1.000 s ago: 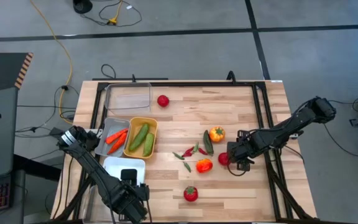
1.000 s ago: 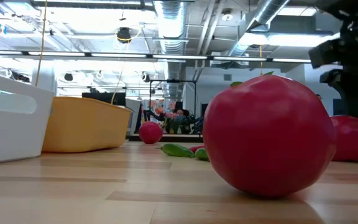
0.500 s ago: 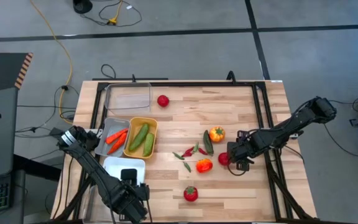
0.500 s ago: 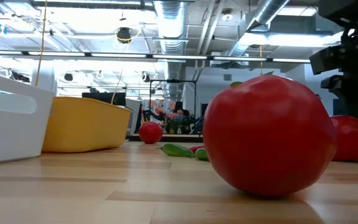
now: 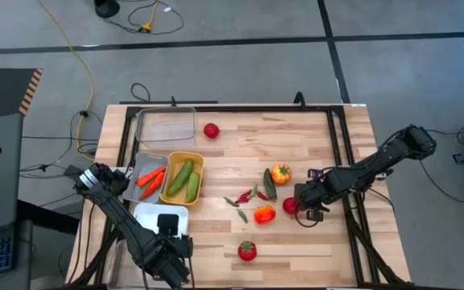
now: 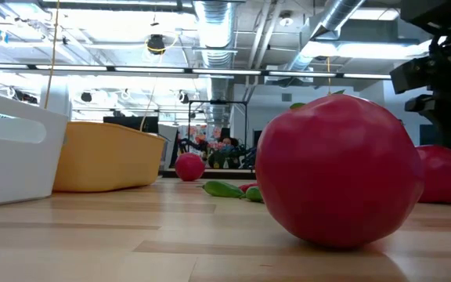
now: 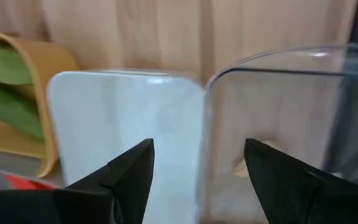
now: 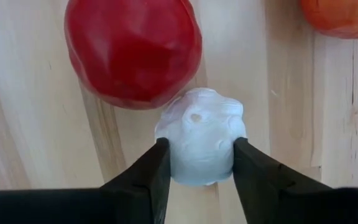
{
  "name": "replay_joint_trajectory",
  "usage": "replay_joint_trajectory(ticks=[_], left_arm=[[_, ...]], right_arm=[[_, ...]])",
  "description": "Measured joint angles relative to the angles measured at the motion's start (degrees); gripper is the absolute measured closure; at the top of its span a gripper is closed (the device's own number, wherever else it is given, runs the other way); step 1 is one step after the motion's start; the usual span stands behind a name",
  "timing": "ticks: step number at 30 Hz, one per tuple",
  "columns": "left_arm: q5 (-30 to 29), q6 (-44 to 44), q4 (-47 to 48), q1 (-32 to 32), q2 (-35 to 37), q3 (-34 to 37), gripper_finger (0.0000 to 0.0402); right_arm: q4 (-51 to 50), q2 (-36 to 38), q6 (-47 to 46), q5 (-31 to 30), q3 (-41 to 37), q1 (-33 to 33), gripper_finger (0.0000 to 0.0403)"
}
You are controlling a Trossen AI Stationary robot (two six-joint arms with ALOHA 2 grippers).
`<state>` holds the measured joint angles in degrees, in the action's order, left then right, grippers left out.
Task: Sort produce into baskets
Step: Put the right garlic into the bottom transparent bin
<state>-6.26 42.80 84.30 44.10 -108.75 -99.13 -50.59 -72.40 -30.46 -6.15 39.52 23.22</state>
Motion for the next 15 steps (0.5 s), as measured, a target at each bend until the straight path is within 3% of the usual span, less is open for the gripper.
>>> replay_joint_trajectory(ticks=[15], left_arm=[[-6.13,-10.11,3.88,-7.25,4.67,0.02,0.0164]], right_arm=[[-2.18,-0.13,0.50,0.49,8.23,-0.01,0.0228]])
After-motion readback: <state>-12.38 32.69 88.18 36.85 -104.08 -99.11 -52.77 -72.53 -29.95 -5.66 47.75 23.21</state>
